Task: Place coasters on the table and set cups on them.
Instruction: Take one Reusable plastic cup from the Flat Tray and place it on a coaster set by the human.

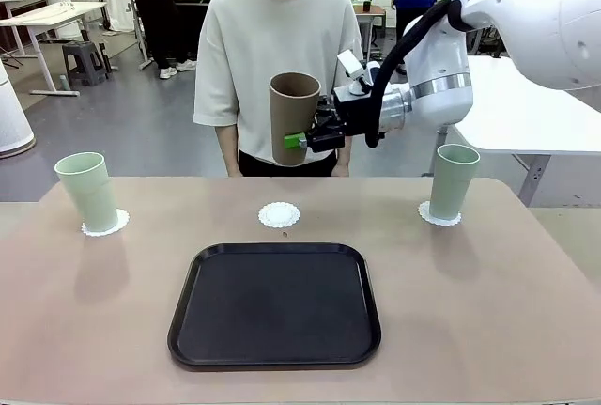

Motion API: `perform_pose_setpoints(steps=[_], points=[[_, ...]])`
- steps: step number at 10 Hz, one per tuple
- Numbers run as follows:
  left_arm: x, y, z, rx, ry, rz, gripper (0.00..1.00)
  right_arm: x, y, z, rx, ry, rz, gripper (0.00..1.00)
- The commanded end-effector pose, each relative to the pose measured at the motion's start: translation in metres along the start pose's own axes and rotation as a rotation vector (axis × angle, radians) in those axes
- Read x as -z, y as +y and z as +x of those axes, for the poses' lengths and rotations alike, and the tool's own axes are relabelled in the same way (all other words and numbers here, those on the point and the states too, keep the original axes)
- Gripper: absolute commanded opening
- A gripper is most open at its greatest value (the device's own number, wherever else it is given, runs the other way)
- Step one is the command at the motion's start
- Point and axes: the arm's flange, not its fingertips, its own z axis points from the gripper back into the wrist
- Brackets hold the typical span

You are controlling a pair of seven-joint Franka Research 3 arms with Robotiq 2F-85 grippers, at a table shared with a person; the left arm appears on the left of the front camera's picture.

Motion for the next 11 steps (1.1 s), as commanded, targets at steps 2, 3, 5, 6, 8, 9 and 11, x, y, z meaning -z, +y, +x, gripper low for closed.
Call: perform_pose_setpoints(steps=[2, 3, 5, 6, 8, 9, 11], points=[[-0.001, -0.002, -0.001, 0.001, -0.006, -0.005, 1.00, 0.016, -0.024, -0.018, 0.067, 0.000, 0.050, 0.83], [-0.001, -0.002, -0.001, 0.001, -0.006, -0.005, 1.00, 0.020, -0.027, -0.024, 0.078, 0.009, 0.052, 0.83], [-0.001, -0.002, -0.001, 0.001, -0.006, -0.005, 1.00, 0.024, -0.030, -0.038, 0.087, 0.004, 0.067, 0.83], [-0.001, -0.002, -0.001, 0.001, -0.006, -0.005, 1.00, 0.024, -0.033, -0.045, 0.082, -0.001, 0.076, 0.83], [-0.001, -0.002, -0.001, 0.001, -0.006, -0.005, 1.00, 0.022, -0.034, -0.054, 0.088, -0.012, 0.080, 0.83], [-0.001, -0.002, -0.001, 0.001, -0.006, -0.005, 1.00, 0.023, -0.033, -0.055, 0.085, -0.014, 0.086, 0.83], [-0.001, -0.002, -0.001, 0.001, -0.006, -0.005, 1.00, 0.024, -0.026, -0.058, 0.078, -0.008, 0.057, 0.83]])
